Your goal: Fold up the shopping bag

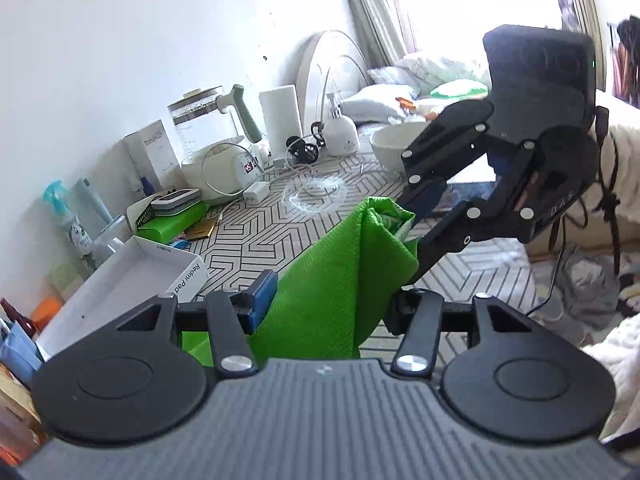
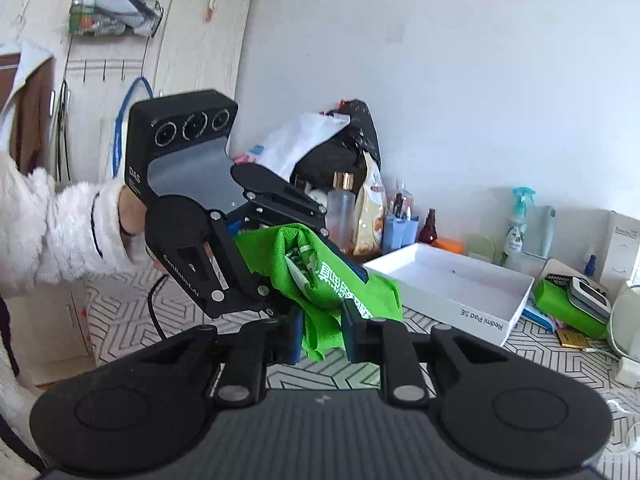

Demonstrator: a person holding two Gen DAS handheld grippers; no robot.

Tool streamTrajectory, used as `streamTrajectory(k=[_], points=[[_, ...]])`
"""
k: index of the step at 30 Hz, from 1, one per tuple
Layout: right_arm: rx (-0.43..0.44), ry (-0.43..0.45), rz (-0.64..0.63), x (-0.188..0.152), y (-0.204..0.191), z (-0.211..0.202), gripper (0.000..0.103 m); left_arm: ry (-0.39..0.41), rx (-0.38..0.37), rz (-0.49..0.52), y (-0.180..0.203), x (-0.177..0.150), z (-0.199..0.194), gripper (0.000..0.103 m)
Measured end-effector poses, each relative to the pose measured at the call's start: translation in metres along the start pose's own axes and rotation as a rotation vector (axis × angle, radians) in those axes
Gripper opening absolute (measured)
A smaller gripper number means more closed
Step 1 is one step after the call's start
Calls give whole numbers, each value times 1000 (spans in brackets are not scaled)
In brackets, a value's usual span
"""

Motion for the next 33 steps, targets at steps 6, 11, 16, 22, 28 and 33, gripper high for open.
streamTrajectory(k=[6, 11, 16, 22, 28, 33], points=[[-10, 154, -111, 7, -9, -23, 70, 104, -127, -248, -25, -11, -19, 52], [48, 146, -57, 9, -2, -12, 68, 141, -235, -365, -32, -16, -25, 52], [177, 147, -6, 18, 6, -5, 69, 115, -239, -308, -20, -12, -30, 52], [224, 71, -77, 15, -9, 19, 67, 102, -244, -297, -14, -7, -30, 52], [73, 59, 47, 9, -15, 37, 37, 90, -203, -415, -32, -12, -23, 51], [-10, 87, 174, 6, -17, 41, 32, 56, -118, -470, -37, -4, -23, 55]])
Point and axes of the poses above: each gripper's, at about its wrist camera, not at the fingertips, and z roughly the way its jaws point, y to its right, x to its top, the point moved 2 cm from there along z, roughly the way its jaws point, and after that the axes turned 7 degrees about z, right-handed, at the moved point
